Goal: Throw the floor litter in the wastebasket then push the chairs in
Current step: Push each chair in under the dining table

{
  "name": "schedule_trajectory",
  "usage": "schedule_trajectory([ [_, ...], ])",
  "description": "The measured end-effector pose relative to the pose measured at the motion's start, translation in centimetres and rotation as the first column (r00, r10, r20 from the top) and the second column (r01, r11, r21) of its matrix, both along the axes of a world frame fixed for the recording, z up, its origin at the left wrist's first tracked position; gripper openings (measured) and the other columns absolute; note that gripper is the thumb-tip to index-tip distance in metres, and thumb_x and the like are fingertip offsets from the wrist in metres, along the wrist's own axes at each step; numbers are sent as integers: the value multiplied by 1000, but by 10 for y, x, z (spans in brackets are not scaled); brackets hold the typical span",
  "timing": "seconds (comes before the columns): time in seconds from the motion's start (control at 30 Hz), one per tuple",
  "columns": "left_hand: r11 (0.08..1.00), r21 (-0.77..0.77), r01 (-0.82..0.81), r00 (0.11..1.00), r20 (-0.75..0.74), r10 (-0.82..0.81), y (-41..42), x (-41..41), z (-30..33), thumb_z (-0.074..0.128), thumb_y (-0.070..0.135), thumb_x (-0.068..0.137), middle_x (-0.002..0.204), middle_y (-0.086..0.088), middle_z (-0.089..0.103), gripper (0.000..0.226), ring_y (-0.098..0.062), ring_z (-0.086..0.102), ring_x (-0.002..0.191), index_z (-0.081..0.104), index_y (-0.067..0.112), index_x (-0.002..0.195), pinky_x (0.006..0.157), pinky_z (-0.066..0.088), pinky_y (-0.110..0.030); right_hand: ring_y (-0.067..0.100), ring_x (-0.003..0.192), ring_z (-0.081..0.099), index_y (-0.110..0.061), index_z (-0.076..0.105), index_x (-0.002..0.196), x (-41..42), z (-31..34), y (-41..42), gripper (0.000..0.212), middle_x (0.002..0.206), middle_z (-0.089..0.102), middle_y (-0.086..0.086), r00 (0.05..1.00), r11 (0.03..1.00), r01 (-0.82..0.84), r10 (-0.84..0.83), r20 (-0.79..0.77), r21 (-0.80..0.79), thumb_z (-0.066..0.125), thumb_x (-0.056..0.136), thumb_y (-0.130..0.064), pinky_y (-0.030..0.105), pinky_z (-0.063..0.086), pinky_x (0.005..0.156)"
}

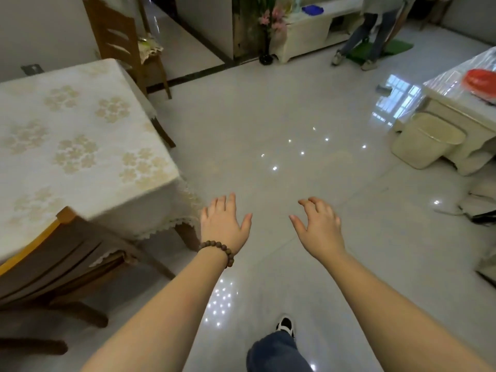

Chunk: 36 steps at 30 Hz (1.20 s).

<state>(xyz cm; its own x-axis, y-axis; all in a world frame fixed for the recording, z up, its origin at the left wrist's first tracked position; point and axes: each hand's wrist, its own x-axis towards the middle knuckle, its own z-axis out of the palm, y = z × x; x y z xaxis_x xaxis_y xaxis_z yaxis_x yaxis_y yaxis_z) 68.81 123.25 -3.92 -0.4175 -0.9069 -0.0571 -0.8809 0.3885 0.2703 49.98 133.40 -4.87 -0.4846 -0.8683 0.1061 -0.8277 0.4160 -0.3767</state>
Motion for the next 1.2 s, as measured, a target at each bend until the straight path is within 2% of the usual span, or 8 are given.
schedule_trajectory([
  [0.2,997,45,-68,998,14,67,-46,-98,5,32,56,93,151,-6,31,67,-24,23,140,21,18,147,115,16,-45,28,125,40,-16,54,122,-103,5,-59,44,129,51,9,998,997,-70,70,5,17,49,90,-45,45,29,102],
  [0.3,993,42,-112,994,21,111,-76,-125,6,32,55,93,151,-6,31,67,-24,23,140,21,18,147,115,15,-45,28,124,42,-16,55,121,-132,5,-97,54,128,52,9,992,992,-122,122,16,24,37,86,-53,44,30,102],
  [0.53,977,58,-204,979,41,201,-183,-179,-8,29,57,93,152,-7,29,68,-25,21,141,19,18,147,116,14,-45,27,126,40,-15,53,125,-189,-14,-221,47,131,50,10,967,968,-251,250,40,20,45,90,-45,44,27,105],
  [0.83,936,83,-342,940,58,338,-407,-236,-16,29,57,93,153,-7,28,67,-26,22,141,20,19,147,116,18,-46,28,129,38,-14,53,125,-260,-11,-481,44,132,50,9,913,911,-407,407,1,65,51,91,-42,44,28,107],
  [0.97,915,57,-400,916,42,398,-511,-249,3,29,58,92,153,-7,28,68,-27,22,141,20,18,147,116,18,-46,29,125,43,-14,56,122,-279,10,-595,50,128,54,10,892,892,-451,452,-26,41,43,86,-46,45,31,103],
  [1.2,853,51,-519,855,20,519,-647,-259,10,29,57,92,154,-5,25,67,-24,18,143,18,21,147,116,13,-44,33,121,47,-12,60,116,-286,12,-769,52,123,57,13,829,829,-559,559,-7,22,41,84,-49,47,35,99],
])
